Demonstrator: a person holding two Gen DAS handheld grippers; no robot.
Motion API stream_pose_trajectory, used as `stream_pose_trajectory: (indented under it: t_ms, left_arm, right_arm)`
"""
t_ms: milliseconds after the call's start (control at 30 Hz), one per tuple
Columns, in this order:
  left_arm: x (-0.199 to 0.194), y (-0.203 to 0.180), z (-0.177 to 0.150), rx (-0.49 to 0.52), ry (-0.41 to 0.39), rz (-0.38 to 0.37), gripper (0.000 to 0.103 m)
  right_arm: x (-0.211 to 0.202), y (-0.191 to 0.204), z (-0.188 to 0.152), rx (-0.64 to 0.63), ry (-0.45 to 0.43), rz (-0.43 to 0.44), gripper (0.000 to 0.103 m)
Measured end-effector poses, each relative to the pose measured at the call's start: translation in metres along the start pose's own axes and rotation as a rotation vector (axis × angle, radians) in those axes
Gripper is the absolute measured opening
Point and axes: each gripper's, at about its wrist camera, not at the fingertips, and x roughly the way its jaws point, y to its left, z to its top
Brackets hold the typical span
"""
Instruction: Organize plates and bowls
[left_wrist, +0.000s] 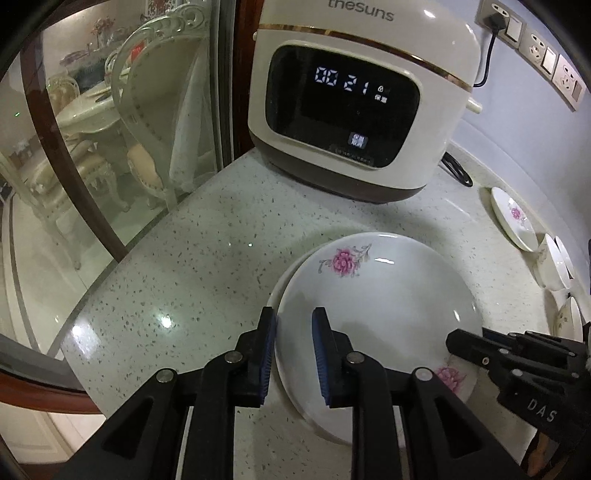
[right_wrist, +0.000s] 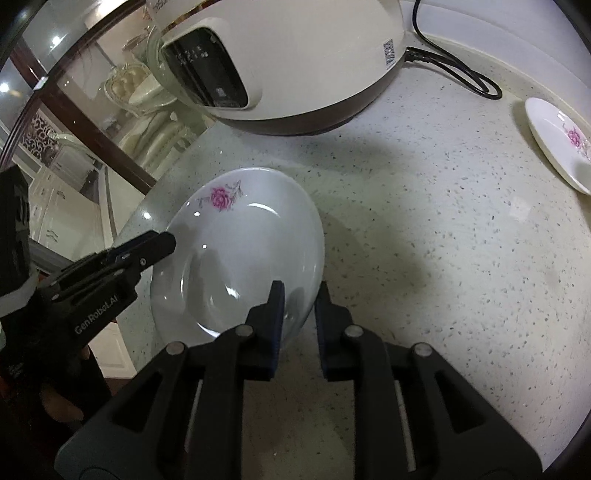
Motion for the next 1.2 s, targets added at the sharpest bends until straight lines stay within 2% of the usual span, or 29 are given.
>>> stream_pose_trajectory:
  t_ms: [167, 233, 300, 333, 367, 400, 567, 700, 833, 967, 1200]
  left_arm:
    - [0.003, 0.003, 0.001, -0.013, -0.002, 0.009, 0.023]
    - [0.001, 0.006, 0.004, -0.028, -0.009, 0.016, 0.027]
    - [-0.003, 0.008, 0.007, -0.052, -0.027, 0.005, 0.040]
    - [-0.007, 0.008, 0.008, -0.054, -0.043, 0.009, 0.044]
    - [-0.011, 0.007, 0.009, -0.050, -0.065, 0.014, 0.052]
    - [-0.013, 0.004, 0.010, -0.045, -0.078, 0.012, 0.059]
    - [-0.023, -0.023, 0.017, 0.029, -0.112, -0.065, 0.066]
    - [-0.026, -0.059, 0.024, 0.091, -0.109, -0.185, 0.079]
    - [-0.012, -0.103, 0.036, 0.127, -0.032, -0.299, 0.081]
    - [0.014, -0.149, 0.047, 0.127, 0.080, -0.367, 0.082]
    - [0.070, -0.229, 0.071, 0.164, 0.177, -0.360, 0.082]
  right_arm:
    - [-0.001, 0.000, 0.000, 0.003, -0.011, 0.000, 0.021]
    - [-0.008, 0.000, 0.002, -0.001, -0.039, -0.012, 0.027]
    - [-0.015, -0.002, 0.002, 0.002, -0.074, -0.026, 0.053]
    - [-0.019, -0.005, 0.002, 0.011, -0.097, -0.027, 0.059]
    - [-0.025, -0.010, 0.002, 0.030, -0.123, -0.025, 0.064]
    - [-0.028, -0.016, 0.002, 0.052, -0.136, -0.026, 0.064]
    - [-0.039, -0.049, -0.005, 0.163, -0.169, -0.065, 0.064]
    - [-0.048, -0.076, -0.016, 0.227, -0.176, -0.109, 0.064]
    - [-0.059, -0.104, -0.028, 0.276, -0.182, -0.156, 0.066]
    - [-0.072, -0.133, -0.049, 0.325, -0.182, -0.202, 0.067]
    - [-0.085, -0.168, -0.067, 0.395, -0.183, -0.230, 0.068]
